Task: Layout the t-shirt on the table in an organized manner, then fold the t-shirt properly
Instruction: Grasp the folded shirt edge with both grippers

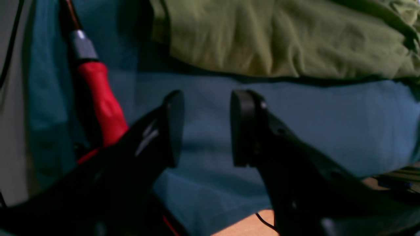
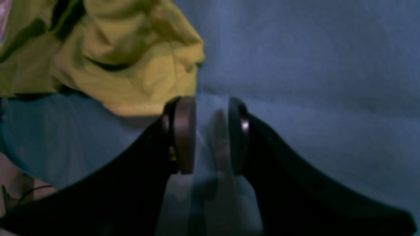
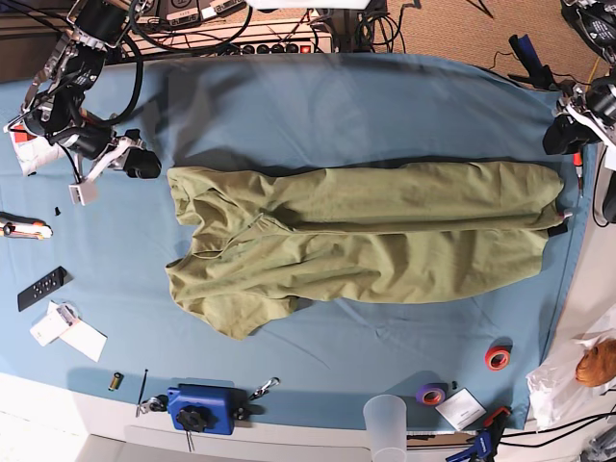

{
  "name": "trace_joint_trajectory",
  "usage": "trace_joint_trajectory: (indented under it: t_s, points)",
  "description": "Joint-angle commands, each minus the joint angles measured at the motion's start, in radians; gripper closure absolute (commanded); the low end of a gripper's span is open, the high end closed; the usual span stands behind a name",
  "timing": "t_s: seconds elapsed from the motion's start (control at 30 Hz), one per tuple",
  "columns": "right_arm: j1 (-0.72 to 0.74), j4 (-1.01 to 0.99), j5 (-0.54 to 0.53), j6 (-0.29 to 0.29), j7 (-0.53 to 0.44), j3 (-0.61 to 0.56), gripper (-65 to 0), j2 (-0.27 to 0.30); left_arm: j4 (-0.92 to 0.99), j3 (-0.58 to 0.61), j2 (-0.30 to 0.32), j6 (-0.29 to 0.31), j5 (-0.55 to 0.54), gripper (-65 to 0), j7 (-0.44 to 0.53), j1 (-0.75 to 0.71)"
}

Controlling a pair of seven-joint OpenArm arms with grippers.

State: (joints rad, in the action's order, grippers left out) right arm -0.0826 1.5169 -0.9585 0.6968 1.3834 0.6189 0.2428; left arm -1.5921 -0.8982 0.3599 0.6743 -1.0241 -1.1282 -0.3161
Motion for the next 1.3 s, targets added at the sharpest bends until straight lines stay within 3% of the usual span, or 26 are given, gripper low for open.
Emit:
trace_joint_trajectory:
  t_s: [0.0, 0.13, 0.33, 0.47, 0.63, 0.7, 0.77, 0.8, 0.9, 1.03, 1.27]
  points:
    - [0.011, 0.003, -0.028, 0.001, -0.026, -0.003, -17.5, 0.009, -0.016, -0.007, 0.020, 0.005, -0.010, -24.1, 0.034, 0.003]
    - [0.011, -0.048, -0.028, 0.001, -0.057, -0.034, -17.5, 0.002, -0.016, -0.007, 0.021, 0.024, 0.093, -24.1, 0.098, 0.028]
    - [0.013, -0.085, -0.037, 0.001, -0.082, -0.065, -17.5, 0.001, -0.016, 0.001, 0.040, 0.024, 0.128, -24.1, 0.160, 0.061]
    - [0.014, -0.085, -0.036, 0.001, -0.082, -0.065, -17.5, 0.002, -0.016, 0.135, 0.113, 0.024, 0.346, -24.1, 0.215, 0.061]
    - [0.013, -0.085, -0.036, 0.001, -0.077, -0.065, -17.5, 0.002, -0.016, 0.377, 0.205, 0.024, 0.669, -24.1, 0.462, 0.061]
    - [0.013, -0.085, -0.036, 0.001, -0.065, -0.065, -17.5, 0.002, -0.016, 0.422, 0.214, -0.128, 0.716, -24.1, 0.472, 0.069]
    - [0.013, -0.085, -0.036, 0.001, -0.052, -0.065, -17.5, 0.002, -0.016, 0.430, 0.211, -0.265, 0.718, -24.1, 0.381, 0.086]
    - [0.013, -0.085, -0.036, 0.001, -0.050, -0.064, -17.5, 0.002, -0.016, 0.430, 0.209, -0.294, 0.709, -24.1, 0.319, 0.099]
    - [0.013, -0.085, -0.039, 0.001, -0.051, -0.065, -17.5, 0.001, -0.015, 0.430, 0.208, -0.256, 0.594, -24.1, 0.224, 0.120]
    - [0.013, -0.085, -0.086, 0.001, -0.045, -0.065, -17.5, 0.001, -0.015, 0.430, 0.205, -0.224, 0.448, -24.1, 0.222, 0.120]
    - [0.013, -0.085, -0.116, 0.001, -0.037, -0.077, -17.5, 0.001, -0.013, 0.429, 0.174, -0.206, 0.436, -24.1, 0.251, 0.120]
